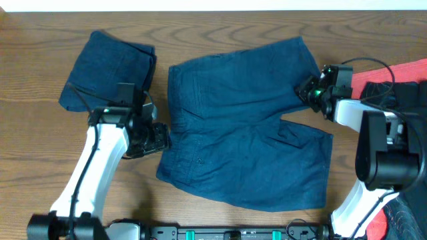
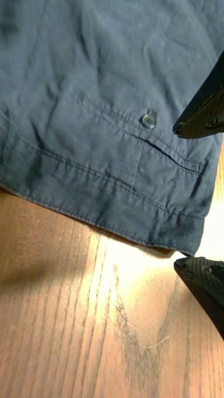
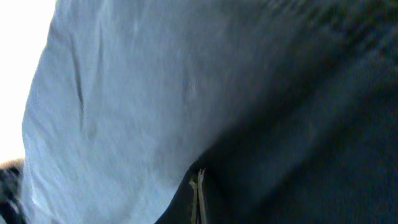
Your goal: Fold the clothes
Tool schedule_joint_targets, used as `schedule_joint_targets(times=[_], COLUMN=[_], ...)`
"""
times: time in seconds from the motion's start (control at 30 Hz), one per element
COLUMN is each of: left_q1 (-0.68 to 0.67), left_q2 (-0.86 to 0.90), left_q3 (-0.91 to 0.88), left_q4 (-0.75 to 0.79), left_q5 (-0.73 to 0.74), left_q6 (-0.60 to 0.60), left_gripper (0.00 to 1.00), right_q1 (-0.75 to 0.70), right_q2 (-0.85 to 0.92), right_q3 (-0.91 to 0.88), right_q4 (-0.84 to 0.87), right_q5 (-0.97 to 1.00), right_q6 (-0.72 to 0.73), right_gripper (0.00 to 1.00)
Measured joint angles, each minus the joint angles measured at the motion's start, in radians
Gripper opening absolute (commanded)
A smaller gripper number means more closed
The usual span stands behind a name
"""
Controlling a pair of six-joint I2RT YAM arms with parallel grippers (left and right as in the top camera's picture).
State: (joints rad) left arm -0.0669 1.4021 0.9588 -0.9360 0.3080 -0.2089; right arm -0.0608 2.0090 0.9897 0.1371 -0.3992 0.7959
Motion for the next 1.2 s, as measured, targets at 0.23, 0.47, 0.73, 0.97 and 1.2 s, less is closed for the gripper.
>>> schedule_joint_targets(times=[0.23,0.47,0.73,0.97,1.2], left_q1=[0.000,0.000,0.000,0.000,0.000], left_q2=[-0.050,-0.050,-0.050,-0.050,-0.050], left_q3=[0.000,0.000,0.000,-0.001,-0.053], left_q4=[0.002,0.002,-0.027,-0.097,-0.112], left_q5=[0.000,0.000,0.000,0.000,0.000], left_q6=[0.000,0.000,0.000,0.000,0.000], left_gripper=[0.63,0.67,0.73,0.73,0.75], right_q1=[0.067,0.176,0.037,-0.215,-0.257], right_q2=[0.167,0.248,0.095,-0.309,-0.462], right_q3=[0.165,0.327,0.348,0.362,0.353], right_q4=[0.132,0.081,-0.250,-0.765,-1.349], right_q5=[-0.008,0.007,-0.096,-0.125,0.016], right_q6=[0.178,0.165,-0.049,-0.276,-0.394], right_gripper=[0.01,0.10,0.35,0.40,0.40])
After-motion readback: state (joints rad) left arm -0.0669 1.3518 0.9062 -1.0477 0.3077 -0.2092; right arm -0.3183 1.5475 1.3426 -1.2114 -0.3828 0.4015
